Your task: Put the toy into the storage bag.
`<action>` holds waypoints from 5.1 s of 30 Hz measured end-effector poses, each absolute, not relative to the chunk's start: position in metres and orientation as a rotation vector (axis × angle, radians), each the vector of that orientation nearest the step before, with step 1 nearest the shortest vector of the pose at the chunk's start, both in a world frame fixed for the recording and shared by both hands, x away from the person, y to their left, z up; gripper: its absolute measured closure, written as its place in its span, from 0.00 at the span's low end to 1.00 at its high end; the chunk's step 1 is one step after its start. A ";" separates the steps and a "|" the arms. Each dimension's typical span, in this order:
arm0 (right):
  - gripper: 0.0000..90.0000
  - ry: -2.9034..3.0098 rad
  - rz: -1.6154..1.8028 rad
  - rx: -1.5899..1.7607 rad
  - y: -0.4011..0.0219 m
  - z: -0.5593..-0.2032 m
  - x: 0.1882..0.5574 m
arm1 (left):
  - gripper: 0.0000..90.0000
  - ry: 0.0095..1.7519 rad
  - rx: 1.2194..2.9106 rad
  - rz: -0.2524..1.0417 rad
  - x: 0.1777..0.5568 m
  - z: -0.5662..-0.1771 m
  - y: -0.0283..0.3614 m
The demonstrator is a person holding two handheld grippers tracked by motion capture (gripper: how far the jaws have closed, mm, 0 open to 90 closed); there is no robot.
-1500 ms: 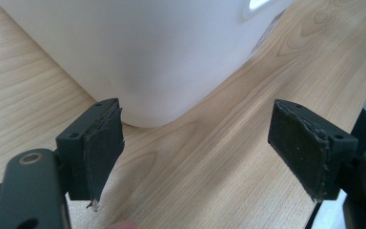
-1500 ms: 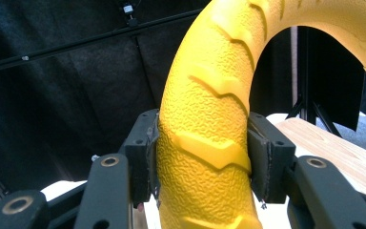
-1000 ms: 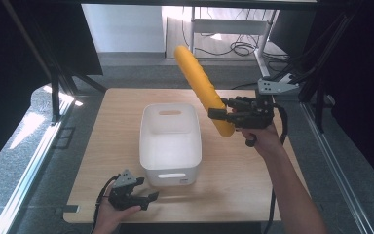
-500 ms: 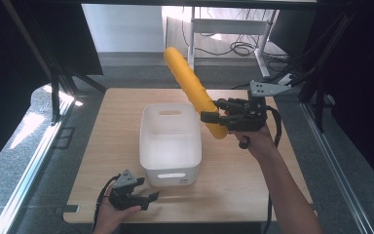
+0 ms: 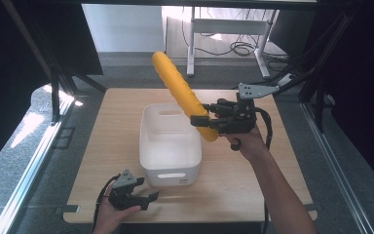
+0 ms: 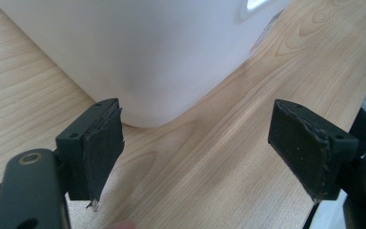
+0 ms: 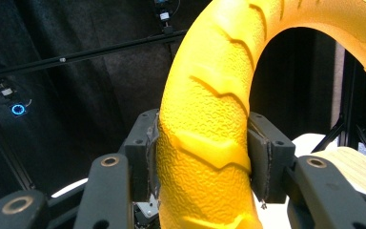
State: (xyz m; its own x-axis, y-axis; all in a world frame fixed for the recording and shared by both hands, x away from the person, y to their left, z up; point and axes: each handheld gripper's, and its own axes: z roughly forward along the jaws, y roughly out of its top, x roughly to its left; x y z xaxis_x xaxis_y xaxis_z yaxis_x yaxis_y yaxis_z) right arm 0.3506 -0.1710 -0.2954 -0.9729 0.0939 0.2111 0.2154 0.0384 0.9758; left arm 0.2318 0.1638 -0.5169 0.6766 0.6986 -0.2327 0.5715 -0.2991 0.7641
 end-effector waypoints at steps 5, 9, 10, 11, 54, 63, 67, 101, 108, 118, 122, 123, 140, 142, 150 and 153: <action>0.58 -2.195 -2.085 -0.317 -0.166 -0.297 0.350 | 0.22 0.985 1.990 0.178 0.232 -0.517 0.164; 0.58 -2.181 -2.088 -0.300 -0.163 -0.298 0.349 | 0.22 0.983 1.994 0.179 0.232 -0.517 0.163; 0.58 -2.178 -2.088 -0.294 -0.162 -0.298 0.349 | 0.22 0.983 1.994 0.179 0.232 -0.517 0.164; 0.58 -2.175 -2.090 -0.290 -0.161 -0.299 0.349 | 0.22 0.984 1.994 0.179 0.232 -0.517 0.164; 0.58 -2.173 -1.956 -0.256 -0.132 -0.329 0.348 | 0.21 0.985 2.006 0.171 0.232 -0.519 0.163; 0.58 -2.182 -1.921 -0.285 -0.129 -0.342 0.353 | 0.21 0.985 2.005 0.170 0.232 -0.519 0.162; 0.58 -2.185 -1.899 -0.291 -0.127 -0.347 0.355 | 0.21 0.984 2.005 0.172 0.232 -0.519 0.162; 0.53 -2.265 -1.854 -0.323 -0.136 -0.377 0.360 | 0.21 0.974 2.011 0.165 0.232 -0.519 0.161; 0.53 -2.319 -1.854 -0.319 -0.138 -0.379 0.360 | 0.21 0.974 2.012 0.166 0.232 -0.520 0.160; 0.48 -2.337 -1.859 -0.338 -0.139 -0.381 0.361 | 0.21 0.974 2.011 0.166 0.232 -0.519 0.161; 0.41 -2.352 -1.879 -0.346 -0.138 -0.380 0.357 | 0.21 0.973 2.011 0.166 0.232 -0.519 0.161; 0.38 -2.360 -1.889 -0.349 -0.139 -0.379 0.356 | 0.21 0.973 2.011 0.166 0.232 -0.519 0.161; 0.38 -2.374 -2.012 -0.473 -0.168 -0.378 0.346 | 0.21 0.976 2.007 0.170 0.232 -0.519 0.162; 0.38 -2.377 -2.014 -0.485 -0.174 -0.381 0.346 | 0.21 0.976 2.009 0.171 0.232 -0.519 0.162; 0.39 -2.383 -2.038 -0.590 -0.203 -0.396 0.342 | 0.21 0.980 2.005 0.173 0.231 -0.518 0.163; 0.39 -2.416 -2.033 -0.661 -0.217 -0.405 0.340 | 0.21 0.979 2.004 0.176 0.231 -0.517 0.163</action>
